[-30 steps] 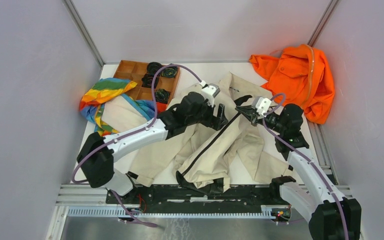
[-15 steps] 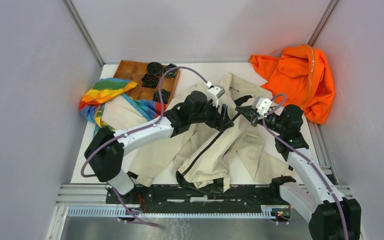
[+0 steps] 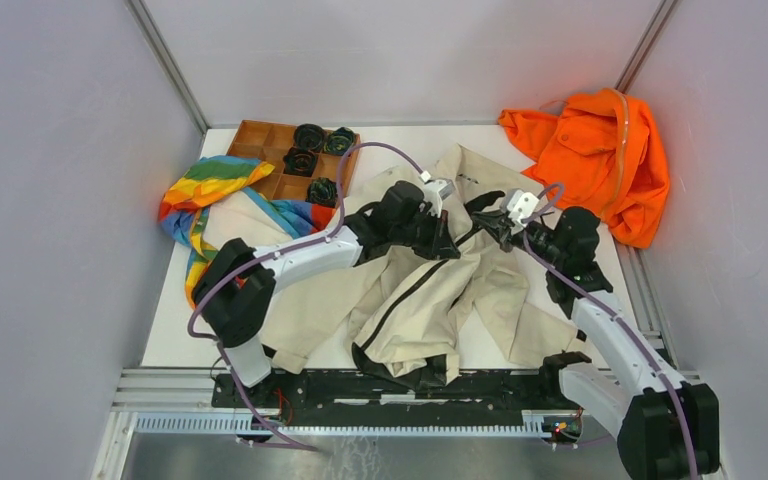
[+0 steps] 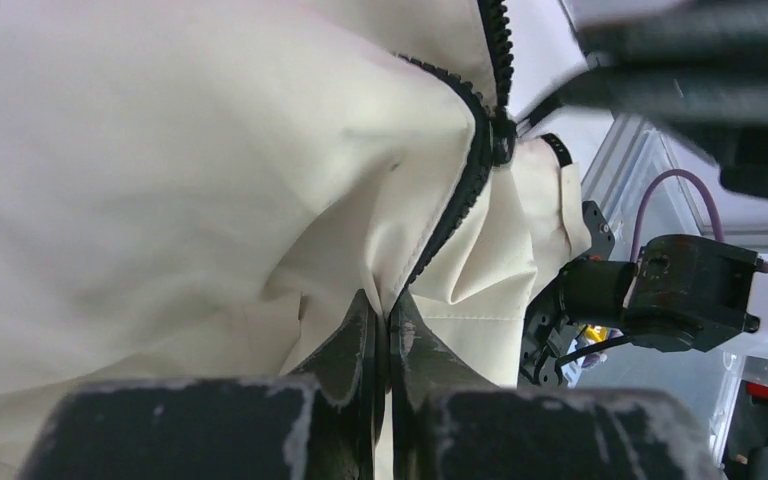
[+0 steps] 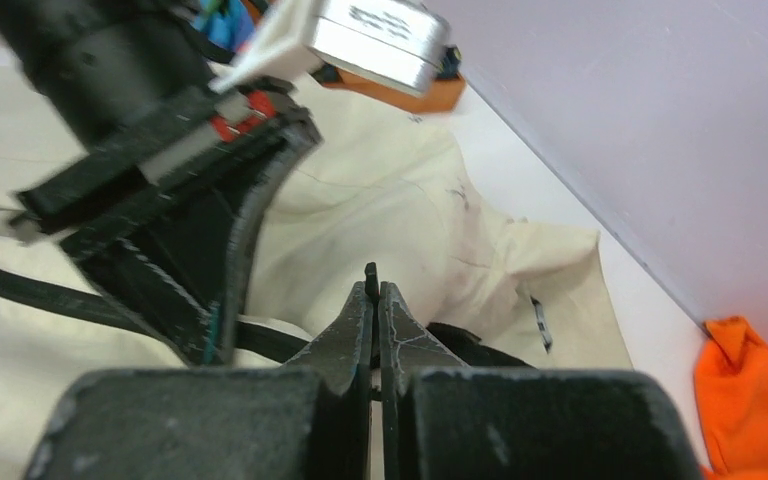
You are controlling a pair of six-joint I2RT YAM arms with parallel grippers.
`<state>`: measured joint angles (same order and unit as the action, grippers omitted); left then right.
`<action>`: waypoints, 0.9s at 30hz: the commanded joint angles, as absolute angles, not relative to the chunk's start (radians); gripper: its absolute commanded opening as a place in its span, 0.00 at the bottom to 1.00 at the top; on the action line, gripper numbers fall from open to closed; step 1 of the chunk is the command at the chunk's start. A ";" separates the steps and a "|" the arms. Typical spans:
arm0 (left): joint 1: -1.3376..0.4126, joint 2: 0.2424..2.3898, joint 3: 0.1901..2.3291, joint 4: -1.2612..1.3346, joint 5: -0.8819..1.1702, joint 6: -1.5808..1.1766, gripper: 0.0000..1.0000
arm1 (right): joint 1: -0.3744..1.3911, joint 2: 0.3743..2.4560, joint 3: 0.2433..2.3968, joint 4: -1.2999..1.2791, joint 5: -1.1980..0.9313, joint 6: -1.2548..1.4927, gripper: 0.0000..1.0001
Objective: Zip up the jacket
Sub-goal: Zip the zipper on the jacket.
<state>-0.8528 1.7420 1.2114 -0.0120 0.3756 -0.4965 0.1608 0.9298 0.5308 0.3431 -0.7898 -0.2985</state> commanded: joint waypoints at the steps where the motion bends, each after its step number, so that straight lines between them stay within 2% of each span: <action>1: -0.820 1.696 1.229 -0.207 0.416 -0.514 0.02 | 0.129 1.011 0.634 0.369 -0.625 -0.362 0.00; 13: -0.772 1.499 1.110 -0.401 0.431 -0.462 0.02 | 0.054 1.230 0.940 0.360 -0.582 -0.423 0.00; 27: -0.704 1.501 1.181 -0.515 0.446 -0.382 0.02 | -0.015 1.319 1.135 0.324 -0.577 -0.442 0.00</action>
